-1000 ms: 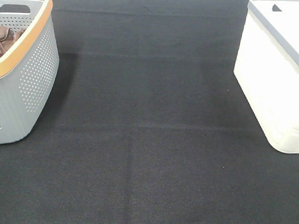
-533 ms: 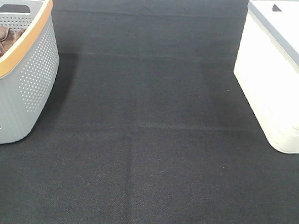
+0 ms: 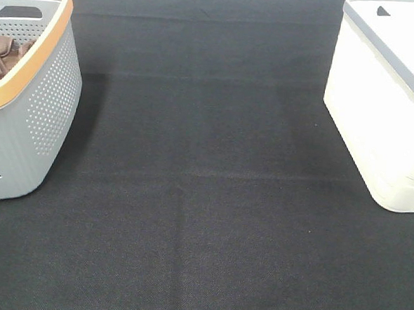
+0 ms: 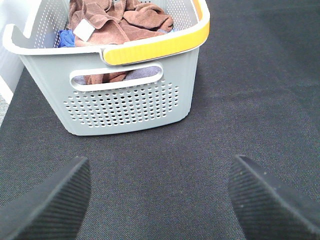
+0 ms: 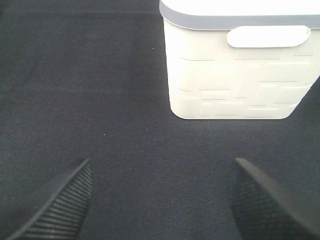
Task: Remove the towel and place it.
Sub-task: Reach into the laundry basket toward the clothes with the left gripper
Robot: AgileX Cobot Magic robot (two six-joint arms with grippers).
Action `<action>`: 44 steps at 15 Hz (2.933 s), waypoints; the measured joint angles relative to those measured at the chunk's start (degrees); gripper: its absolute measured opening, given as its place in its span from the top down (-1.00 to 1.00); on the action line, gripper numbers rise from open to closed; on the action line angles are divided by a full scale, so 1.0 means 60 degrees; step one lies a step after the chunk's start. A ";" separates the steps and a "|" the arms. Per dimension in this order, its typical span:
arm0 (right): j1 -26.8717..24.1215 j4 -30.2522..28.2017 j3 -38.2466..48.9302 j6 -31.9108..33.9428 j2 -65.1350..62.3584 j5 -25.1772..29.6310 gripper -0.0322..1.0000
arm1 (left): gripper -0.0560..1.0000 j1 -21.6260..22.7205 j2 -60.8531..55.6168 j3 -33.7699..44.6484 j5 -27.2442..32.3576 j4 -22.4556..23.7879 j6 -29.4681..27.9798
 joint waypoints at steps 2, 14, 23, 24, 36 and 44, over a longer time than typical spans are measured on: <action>0.0000 0.0000 0.0000 0.0000 0.0000 0.0000 -0.45 | -0.49 0.0000 0.0000 0.0000 0.0000 0.0000 0.0000; 0.0000 0.0220 0.0000 0.0000 0.0000 0.0000 -0.45 | -0.49 0.0000 0.1184 -0.0296 -0.2120 0.1165 -0.0945; 0.0000 0.0220 0.0000 0.0000 0.0000 0.0000 -0.45 | -0.49 0.0000 0.7783 -0.2445 -0.4794 0.1853 -0.2426; 0.0000 0.0220 0.0000 0.0000 0.0000 0.0000 -0.45 | -0.49 0.0000 0.8489 -0.2884 -0.4794 0.1862 -0.2435; 0.0000 0.0220 0.0000 0.0000 0.0000 0.0000 -0.45 | -0.49 0.0019 1.5040 -0.7974 -0.2149 0.2998 -0.3887; 0.0000 0.0220 0.0000 0.0000 0.0000 0.0000 -0.45 | -0.49 0.0019 1.7456 -1.0877 0.0487 0.4278 -0.4641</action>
